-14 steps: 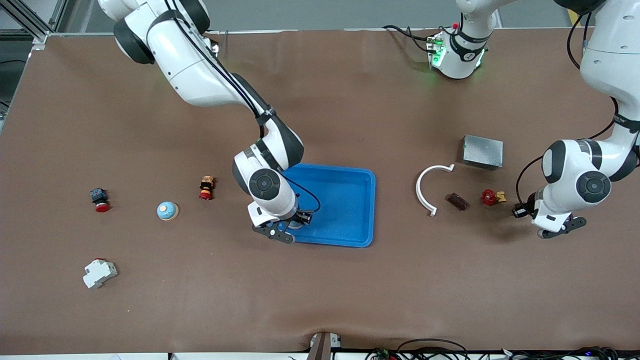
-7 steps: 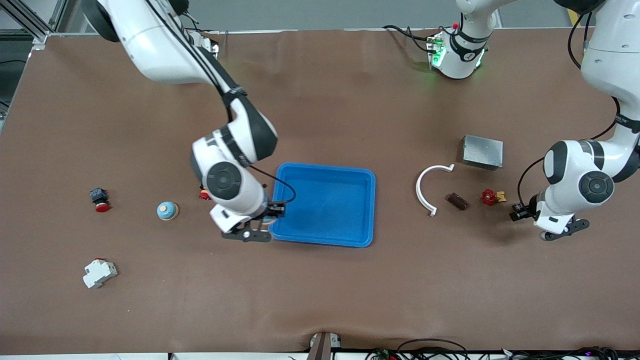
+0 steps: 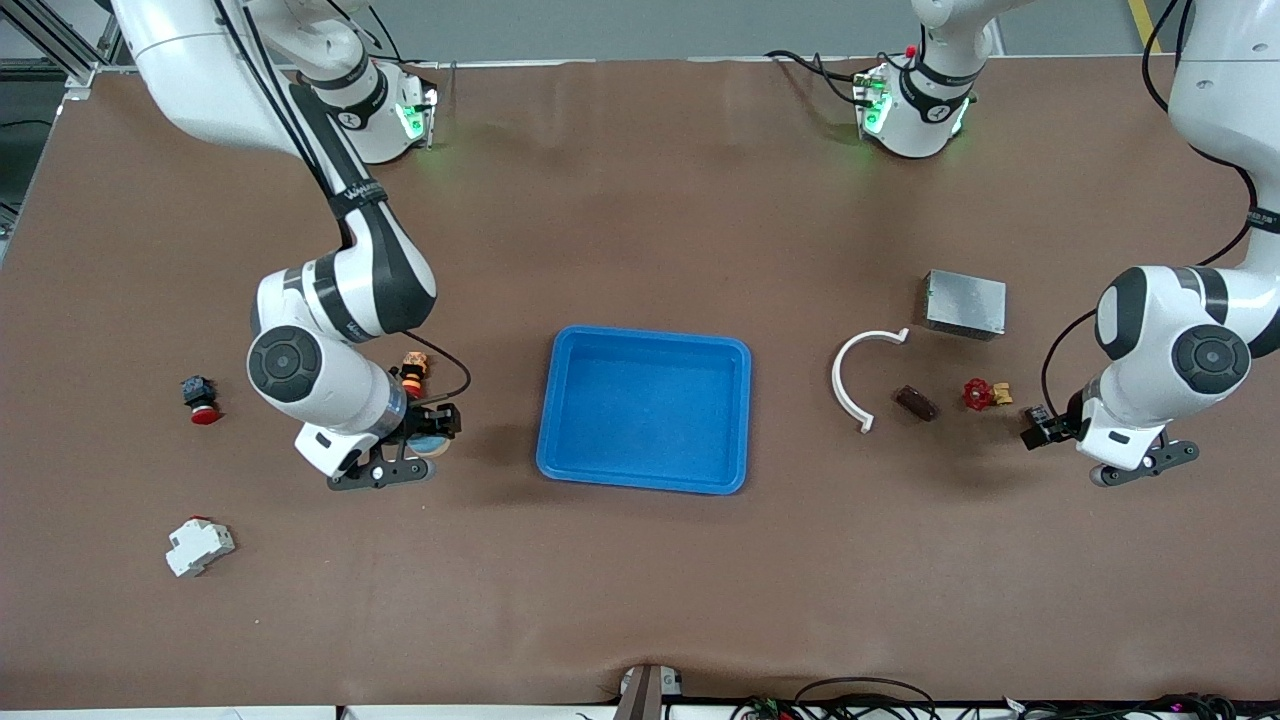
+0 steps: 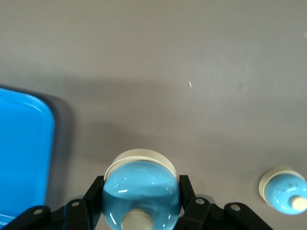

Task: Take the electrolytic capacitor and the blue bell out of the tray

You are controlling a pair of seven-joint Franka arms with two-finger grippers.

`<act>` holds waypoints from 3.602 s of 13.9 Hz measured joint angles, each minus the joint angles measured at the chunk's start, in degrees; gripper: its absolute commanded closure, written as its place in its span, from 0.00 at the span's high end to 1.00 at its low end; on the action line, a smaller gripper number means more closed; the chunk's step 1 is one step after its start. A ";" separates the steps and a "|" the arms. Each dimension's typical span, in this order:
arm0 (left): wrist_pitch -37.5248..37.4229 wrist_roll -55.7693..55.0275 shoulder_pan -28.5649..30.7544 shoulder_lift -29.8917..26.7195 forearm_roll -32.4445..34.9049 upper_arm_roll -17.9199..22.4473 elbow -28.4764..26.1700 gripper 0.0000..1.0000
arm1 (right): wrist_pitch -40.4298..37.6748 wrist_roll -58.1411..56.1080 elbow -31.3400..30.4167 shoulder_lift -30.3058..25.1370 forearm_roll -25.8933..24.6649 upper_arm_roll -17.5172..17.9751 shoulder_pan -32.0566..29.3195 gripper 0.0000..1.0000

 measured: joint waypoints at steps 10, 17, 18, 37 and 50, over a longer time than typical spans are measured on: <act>-6.25 -0.04 -0.02 -5.55 0.00 -4.70 3.04 1.00 | 1.28 0.00 -4.39 2.75 3.53 0.55 0.03 0.00; -23.63 -0.33 -0.04 -6.38 -0.01 -11.65 15.96 1.00 | 5.16 -0.99 -4.41 4.82 3.70 0.61 0.07 0.00; -25.83 -0.33 -0.03 -6.74 -0.01 -12.40 17.83 1.00 | 5.75 -1.35 -4.41 5.26 3.70 0.55 0.04 0.00; -47.13 5.68 -16.12 -21.95 -16.82 4.98 25.14 1.00 | 9.28 -2.43 -4.18 7.62 3.68 0.28 0.01 1.00; -44.58 14.10 -23.63 -33.37 -21.25 16.24 13.18 1.00 | -28.02 2.61 -1.18 -16.27 3.63 0.38 0.38 1.00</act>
